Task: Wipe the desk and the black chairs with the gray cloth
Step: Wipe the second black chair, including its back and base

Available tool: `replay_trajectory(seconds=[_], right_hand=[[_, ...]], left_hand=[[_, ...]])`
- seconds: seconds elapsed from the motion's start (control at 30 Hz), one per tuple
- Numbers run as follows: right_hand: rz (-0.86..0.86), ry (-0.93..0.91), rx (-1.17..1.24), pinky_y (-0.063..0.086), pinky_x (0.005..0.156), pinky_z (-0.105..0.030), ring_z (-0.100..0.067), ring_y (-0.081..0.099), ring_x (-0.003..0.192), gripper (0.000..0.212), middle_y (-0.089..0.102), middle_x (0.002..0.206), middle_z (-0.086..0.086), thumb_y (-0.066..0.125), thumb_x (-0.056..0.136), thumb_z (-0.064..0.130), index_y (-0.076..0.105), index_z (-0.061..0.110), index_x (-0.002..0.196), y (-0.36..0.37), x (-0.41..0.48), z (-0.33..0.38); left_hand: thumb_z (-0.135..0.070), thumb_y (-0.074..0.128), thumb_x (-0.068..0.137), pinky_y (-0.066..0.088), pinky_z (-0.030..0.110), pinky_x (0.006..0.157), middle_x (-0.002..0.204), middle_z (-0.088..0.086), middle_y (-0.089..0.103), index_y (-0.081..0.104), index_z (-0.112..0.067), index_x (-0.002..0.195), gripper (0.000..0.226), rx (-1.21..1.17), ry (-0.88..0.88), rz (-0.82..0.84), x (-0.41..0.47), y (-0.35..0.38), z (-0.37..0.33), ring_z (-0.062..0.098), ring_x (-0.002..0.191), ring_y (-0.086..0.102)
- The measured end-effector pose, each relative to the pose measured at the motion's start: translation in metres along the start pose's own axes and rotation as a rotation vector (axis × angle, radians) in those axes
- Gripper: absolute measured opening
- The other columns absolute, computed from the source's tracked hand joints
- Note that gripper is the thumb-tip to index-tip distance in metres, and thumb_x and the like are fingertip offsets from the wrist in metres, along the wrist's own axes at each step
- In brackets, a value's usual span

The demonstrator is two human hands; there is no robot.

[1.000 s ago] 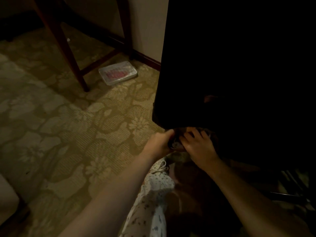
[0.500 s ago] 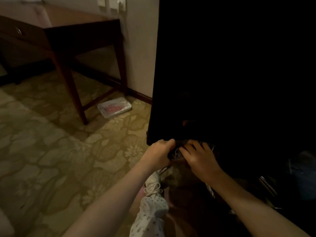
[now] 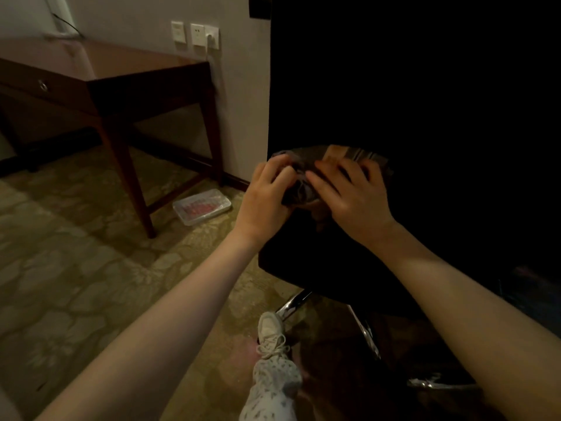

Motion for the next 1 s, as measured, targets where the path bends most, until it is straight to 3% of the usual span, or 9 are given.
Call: replay_trajectory(seconds=[0.1, 0.2, 0.3, 0.4, 0.53, 0.6, 0.73, 0.9, 1.0], right_hand=[[0.094, -0.037, -0.074, 0.039, 0.085, -0.043, -0.026, 0.047, 0.109, 0.025, 0.065, 0.12, -0.006, 0.058, 0.09, 0.023, 0.067, 0.015, 0.112, 0.031, -0.016, 0.0], [0.1, -0.045, -0.056, 0.04, 0.086, -0.042, -0.025, 0.047, 0.112, 0.029, 0.064, 0.123, -0.004, 0.061, 0.088, 0.027, 0.065, 0.017, 0.116, 0.043, -0.04, 0.007], [0.121, -0.085, 0.019, 0.038, 0.086, -0.041, -0.025, 0.046, 0.112, 0.029, 0.063, 0.124, -0.004, 0.046, 0.095, 0.018, 0.066, 0.017, 0.116, 0.05, -0.073, 0.025], [0.199, -0.068, 0.059, 0.036, 0.084, -0.041, -0.026, 0.045, 0.111, 0.043, 0.064, 0.122, -0.004, 0.029, 0.098, 0.011, 0.068, 0.016, 0.114, 0.059, -0.108, 0.046], [0.261, -0.066, 0.074, 0.036, 0.084, -0.041, -0.026, 0.045, 0.111, 0.035, 0.064, 0.123, -0.004, 0.039, 0.095, 0.012, 0.066, 0.016, 0.116, 0.072, -0.145, 0.069], [0.247, -0.058, 0.074, 0.037, 0.085, -0.04, -0.025, 0.045, 0.111, 0.031, 0.063, 0.125, -0.003, 0.046, 0.092, 0.013, 0.063, 0.016, 0.118, 0.075, -0.154, 0.072], [0.2, -0.022, 0.129, 0.037, 0.085, -0.038, -0.023, 0.047, 0.111, 0.032, 0.063, 0.125, -0.002, 0.041, 0.095, 0.011, 0.065, 0.016, 0.117, 0.077, -0.159, 0.077], [0.274, -0.067, 0.157, 0.036, 0.086, -0.037, -0.023, 0.045, 0.115, 0.031, 0.061, 0.127, -0.002, 0.043, 0.096, 0.015, 0.058, 0.015, 0.122, 0.087, -0.192, 0.096], [0.332, -0.05, 0.188, 0.035, 0.086, -0.037, -0.022, 0.045, 0.115, 0.032, 0.06, 0.128, 0.0, 0.038, 0.097, 0.015, 0.056, 0.016, 0.124, 0.092, -0.208, 0.105]], left_hand=[[0.002, 0.059, 0.071, 0.05, 0.034, 0.079, 0.118, 0.021, 0.057, 0.045, -0.011, 0.096, 0.031, 0.041, -0.009, 0.046, -0.001, 0.02, 0.008, 0.025, 0.108, 0.041], [0.002, 0.045, 0.069, 0.049, 0.03, 0.074, 0.105, 0.019, 0.062, 0.043, -0.012, 0.09, 0.026, 0.013, 0.018, 0.066, -0.016, 0.037, 0.011, 0.024, 0.101, 0.043], [0.001, 0.055, 0.066, 0.045, 0.027, 0.075, 0.099, 0.012, 0.061, 0.04, -0.016, 0.088, 0.031, -0.003, 0.04, 0.166, -0.046, 0.063, 0.018, 0.022, 0.094, 0.045], [-0.009, 0.066, 0.066, 0.044, 0.028, 0.074, 0.1, 0.008, 0.06, 0.042, -0.016, 0.092, 0.036, 0.002, 0.042, 0.28, -0.081, 0.089, 0.022, 0.02, 0.09, 0.045], [-0.009, 0.055, 0.071, 0.048, 0.025, 0.07, 0.096, 0.013, 0.066, 0.043, -0.015, 0.092, 0.025, -0.003, 0.049, 0.309, -0.113, 0.11, 0.025, 0.019, 0.089, 0.045], [-0.001, 0.056, 0.07, 0.045, 0.025, 0.077, 0.097, 0.014, 0.065, 0.044, -0.013, 0.09, 0.026, -0.025, 0.049, 0.252, -0.123, 0.116, 0.028, 0.021, 0.09, 0.048], [0.001, 0.06, 0.069, 0.041, 0.023, 0.083, 0.11, 0.005, 0.052, 0.045, -0.012, 0.089, 0.028, -0.019, 0.049, 0.173, -0.135, 0.121, 0.032, 0.021, 0.092, 0.049], [-0.016, 0.059, 0.079, 0.042, 0.026, 0.078, 0.103, 0.011, 0.061, 0.047, -0.012, 0.092, 0.019, -0.022, 0.096, 0.254, -0.164, 0.14, 0.031, 0.021, 0.087, 0.048], [-0.016, 0.057, 0.077, 0.04, 0.027, 0.078, 0.109, 0.007, 0.048, 0.046, -0.011, 0.094, 0.021, -0.017, 0.073, 0.29, -0.18, 0.152, 0.034, 0.022, 0.086, 0.045]])
Point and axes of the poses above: each hand's wrist, its own x-axis towards the middle knuckle, its own y-axis out of the palm, z = x × y, the point moved 7 cm from there along x, towards the middle knuckle
